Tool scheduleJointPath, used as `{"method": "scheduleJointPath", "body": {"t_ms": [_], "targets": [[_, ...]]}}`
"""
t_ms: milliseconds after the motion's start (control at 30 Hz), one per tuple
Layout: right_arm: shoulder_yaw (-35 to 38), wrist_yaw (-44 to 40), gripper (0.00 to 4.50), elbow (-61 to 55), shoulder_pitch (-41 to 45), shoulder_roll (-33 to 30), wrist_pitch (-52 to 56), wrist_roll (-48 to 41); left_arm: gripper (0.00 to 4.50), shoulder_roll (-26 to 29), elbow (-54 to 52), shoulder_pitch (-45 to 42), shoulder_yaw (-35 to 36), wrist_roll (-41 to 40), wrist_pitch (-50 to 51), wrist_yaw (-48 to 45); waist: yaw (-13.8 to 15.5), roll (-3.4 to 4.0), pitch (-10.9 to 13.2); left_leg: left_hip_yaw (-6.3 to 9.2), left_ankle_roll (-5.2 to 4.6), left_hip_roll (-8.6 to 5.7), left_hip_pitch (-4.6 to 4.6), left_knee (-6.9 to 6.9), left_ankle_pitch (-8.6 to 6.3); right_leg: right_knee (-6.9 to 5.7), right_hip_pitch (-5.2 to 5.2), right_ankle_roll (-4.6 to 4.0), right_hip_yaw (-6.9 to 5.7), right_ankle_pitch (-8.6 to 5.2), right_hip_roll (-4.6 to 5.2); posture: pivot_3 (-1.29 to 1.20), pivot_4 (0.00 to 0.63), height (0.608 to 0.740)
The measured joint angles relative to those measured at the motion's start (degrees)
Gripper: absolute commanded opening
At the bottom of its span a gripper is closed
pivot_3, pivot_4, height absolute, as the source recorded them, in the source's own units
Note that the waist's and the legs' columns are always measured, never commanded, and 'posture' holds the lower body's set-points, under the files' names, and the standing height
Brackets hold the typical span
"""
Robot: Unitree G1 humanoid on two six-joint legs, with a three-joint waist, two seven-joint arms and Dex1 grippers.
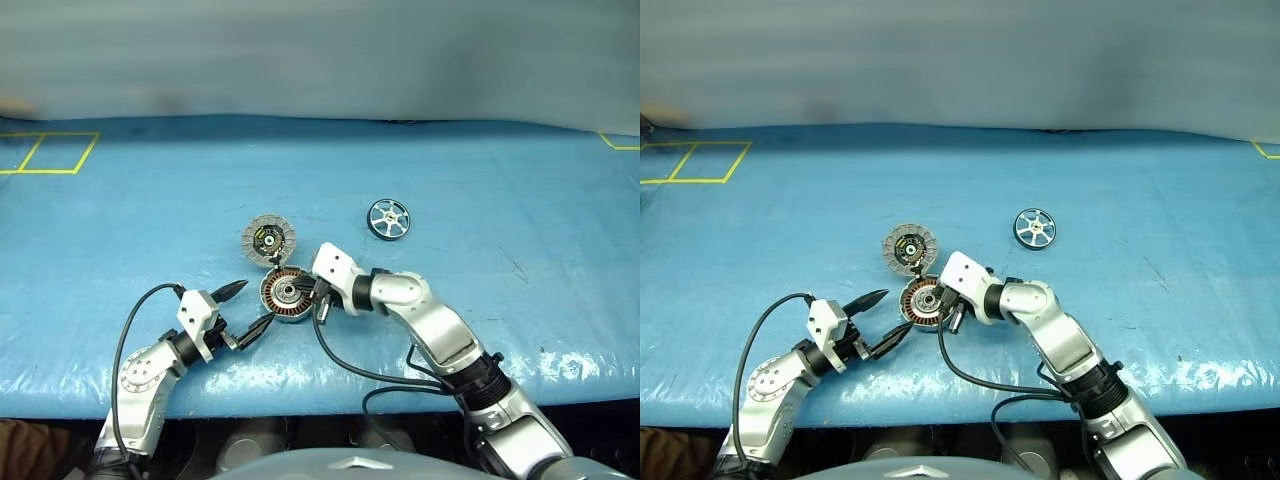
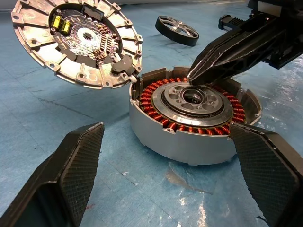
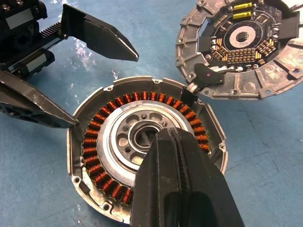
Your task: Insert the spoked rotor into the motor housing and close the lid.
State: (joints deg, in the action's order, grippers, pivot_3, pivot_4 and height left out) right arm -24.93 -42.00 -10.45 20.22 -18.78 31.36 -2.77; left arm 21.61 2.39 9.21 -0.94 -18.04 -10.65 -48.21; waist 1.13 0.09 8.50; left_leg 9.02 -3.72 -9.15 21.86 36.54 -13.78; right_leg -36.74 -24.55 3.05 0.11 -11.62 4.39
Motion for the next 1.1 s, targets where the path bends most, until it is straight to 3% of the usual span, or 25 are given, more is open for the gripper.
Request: {"method": "scheduleJointPath", "body": {"t_ms": [1100], "targets": [[-0.5,-0.6,0.02,0.7,-0.3,0.9,1.7,-1.0,4.5,0.0,0.3,0.0,0.0,0.0,0.0,-0.1,-0.2,0.0,0.0,0.0,0.01,0.01,0.0,0.0,0.0,-0.01,0.0,-0.03,0.0,0.02,-0.01,0.0,0.15,0.74]]}}
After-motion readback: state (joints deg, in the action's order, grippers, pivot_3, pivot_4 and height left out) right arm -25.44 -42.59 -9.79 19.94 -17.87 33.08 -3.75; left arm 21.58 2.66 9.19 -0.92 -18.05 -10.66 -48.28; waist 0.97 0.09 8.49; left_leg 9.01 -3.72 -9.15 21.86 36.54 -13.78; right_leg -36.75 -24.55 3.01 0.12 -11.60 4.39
